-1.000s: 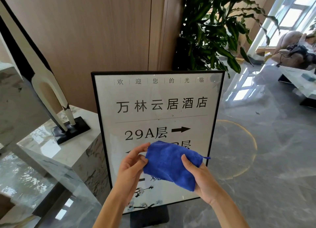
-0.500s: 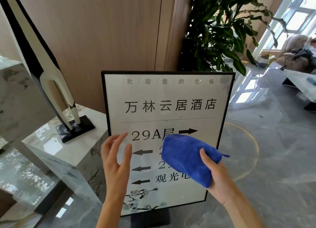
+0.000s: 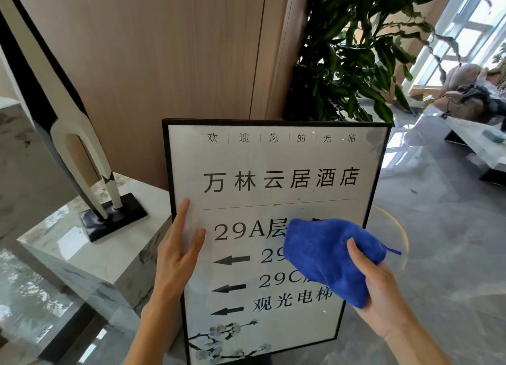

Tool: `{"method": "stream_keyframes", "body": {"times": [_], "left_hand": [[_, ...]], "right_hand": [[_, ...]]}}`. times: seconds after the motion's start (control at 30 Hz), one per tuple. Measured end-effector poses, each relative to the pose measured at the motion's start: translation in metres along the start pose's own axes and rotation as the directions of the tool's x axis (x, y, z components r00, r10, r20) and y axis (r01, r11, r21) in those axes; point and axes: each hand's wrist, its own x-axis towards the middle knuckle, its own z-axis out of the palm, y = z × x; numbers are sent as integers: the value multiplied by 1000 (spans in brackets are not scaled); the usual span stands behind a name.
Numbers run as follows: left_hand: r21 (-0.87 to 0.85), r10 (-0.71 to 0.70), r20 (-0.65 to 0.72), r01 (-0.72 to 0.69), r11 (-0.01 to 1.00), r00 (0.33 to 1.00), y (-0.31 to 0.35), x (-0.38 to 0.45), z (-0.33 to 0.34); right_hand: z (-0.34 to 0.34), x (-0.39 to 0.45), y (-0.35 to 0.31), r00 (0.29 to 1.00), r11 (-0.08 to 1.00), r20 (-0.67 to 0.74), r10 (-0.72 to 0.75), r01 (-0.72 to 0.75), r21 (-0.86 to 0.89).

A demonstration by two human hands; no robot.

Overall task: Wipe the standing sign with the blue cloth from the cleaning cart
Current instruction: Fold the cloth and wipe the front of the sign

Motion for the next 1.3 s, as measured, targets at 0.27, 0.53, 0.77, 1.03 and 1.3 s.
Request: {"method": "stream_keyframes", "body": {"times": [0.27, 0.53, 0.77, 1.03, 1.3], "left_hand": [[6, 1, -50, -1, 1000, 999, -15, 3, 0], [-30, -59, -129, 56, 998, 990, -33, 2, 3], [-29, -83, -133, 80, 996, 988, -17, 1, 4], [-69, -47, -131, 38, 997, 990, -26, 0, 5], [-71, -74, -181, 62, 996, 981, -35, 2, 6]], "right_hand": [[-1, 19, -23, 982, 986, -94, -165, 161, -48], [-28, 35, -47, 806, 880, -382, -452, 333, -340], [19, 82, -21, 790, 784, -256, -558, 401, -474], [11, 122, -6, 405, 406, -168, -899, 626, -666], [17, 141, 2, 371, 259, -15, -928, 617, -743]]}}
